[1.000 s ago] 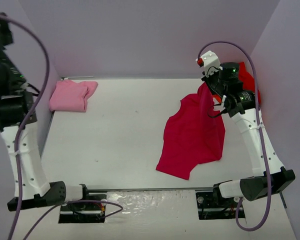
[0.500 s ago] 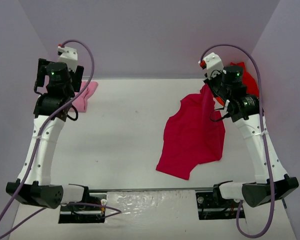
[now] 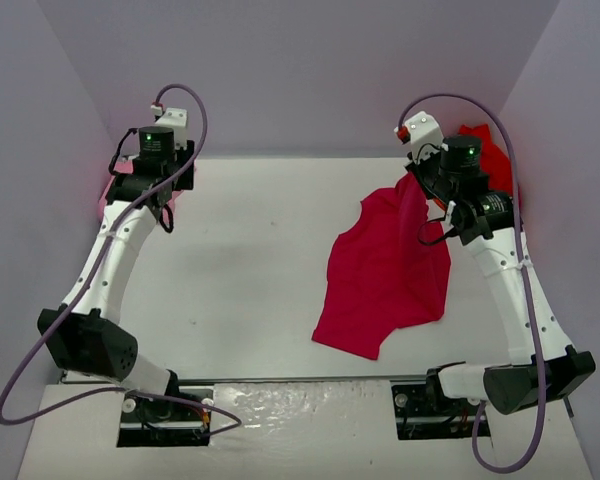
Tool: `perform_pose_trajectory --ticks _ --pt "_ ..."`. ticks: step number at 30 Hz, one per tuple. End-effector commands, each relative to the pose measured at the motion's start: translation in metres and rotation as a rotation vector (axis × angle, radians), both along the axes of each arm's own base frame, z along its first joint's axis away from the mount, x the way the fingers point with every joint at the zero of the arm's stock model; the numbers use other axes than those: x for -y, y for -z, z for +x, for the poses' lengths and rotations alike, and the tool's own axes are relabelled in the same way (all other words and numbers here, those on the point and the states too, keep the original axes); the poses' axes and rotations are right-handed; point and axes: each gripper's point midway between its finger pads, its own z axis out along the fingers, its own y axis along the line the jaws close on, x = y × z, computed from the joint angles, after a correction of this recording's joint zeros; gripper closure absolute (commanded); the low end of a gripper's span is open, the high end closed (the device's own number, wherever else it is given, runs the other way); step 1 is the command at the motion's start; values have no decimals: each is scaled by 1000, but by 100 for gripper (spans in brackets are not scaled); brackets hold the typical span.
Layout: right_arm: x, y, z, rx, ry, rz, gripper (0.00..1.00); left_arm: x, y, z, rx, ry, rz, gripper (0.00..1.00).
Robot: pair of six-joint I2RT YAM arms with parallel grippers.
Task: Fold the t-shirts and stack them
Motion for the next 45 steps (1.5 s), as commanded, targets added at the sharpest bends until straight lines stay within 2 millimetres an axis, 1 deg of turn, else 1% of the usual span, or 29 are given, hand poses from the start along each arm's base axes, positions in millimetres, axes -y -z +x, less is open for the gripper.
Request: perform_pose_trajectory --ticks 1,3,6,8,9,11,14,15,17,18,21,23,24,26,29,30,31,33,35,36,37,38,39,40,42,43,45 --pt "2 -13 11 75 18 11 98 56 -17 11 53 206 -130 64" --pt "3 -9 12 66 21 3 98 74 -4 17 19 261 -149 100" --pt "5 -4 14 54 29 -2 98 99 11 23 -33 324 -179 100" --pt "7 -1 15 47 32 -7 98 118 19 20 -67 391 -230 100" --pt "7 0 15 48 35 -9 98 123 22 19 -74 399 -235 100" --pt "8 2 15 42 35 -10 98 136 24 15 -77 447 -217 100" --pt "9 4 12 38 35 -15 97 152 24 16 -64 492 -179 99" --pt "11 4 10 40 41 -25 97 159 24 15 -64 524 -180 98" --pt "18 -1 4 51 58 -41 96 179 26 7 -91 606 -206 91" --pt "21 -3 1 58 66 -51 97 188 27 5 -98 629 -196 90" --pt "30 -5 -7 69 90 -68 98 214 34 1 -112 680 -176 88" --pt "34 -7 -12 75 101 -70 97 229 42 1 -134 696 -164 83" --pt "36 -6 -14 71 104 -73 96 235 46 2 -151 712 -168 79" --pt "39 3 -22 49 104 -88 96 250 57 8 -189 737 -172 74" --pt "44 19 -30 9 114 -115 99 274 78 11 -241 795 -199 76" --pt "45 27 -33 -9 115 -121 99 280 80 13 -245 807 -206 78" --pt "46 33 -35 -22 119 -127 99 287 86 13 -259 816 -208 80" --pt "49 41 -39 -37 130 -137 99 301 104 13 -303 833 -205 81" --pt "51 48 -43 -49 138 -142 98 313 113 11 -332 857 -205 81" --pt "51 51 -45 -55 140 -138 96 317 114 10 -337 869 -209 80" --pt "52 53 -46 -57 141 -138 93 321 121 7 -358 880 -211 79" --pt "53 52 -48 -54 148 -138 82 327 126 6 -369 890 -205 75" --pt "55 52 -50 -51 155 -139 63 333 131 5 -379 899 -200 72" --pt "57 51 -52 -48 165 -142 23 338 135 5 -385 907 -196 71" --pt "64 45 -53 -34 204 -155 5 346 139 1 -400 920 -191 70" --pt "67 41 -55 -26 218 -159 0 349 140 -1 -406 927 -190 70" --pt "71 32 -57 -3 231 -162 0 357 143 -4 -418 947 -196 70"
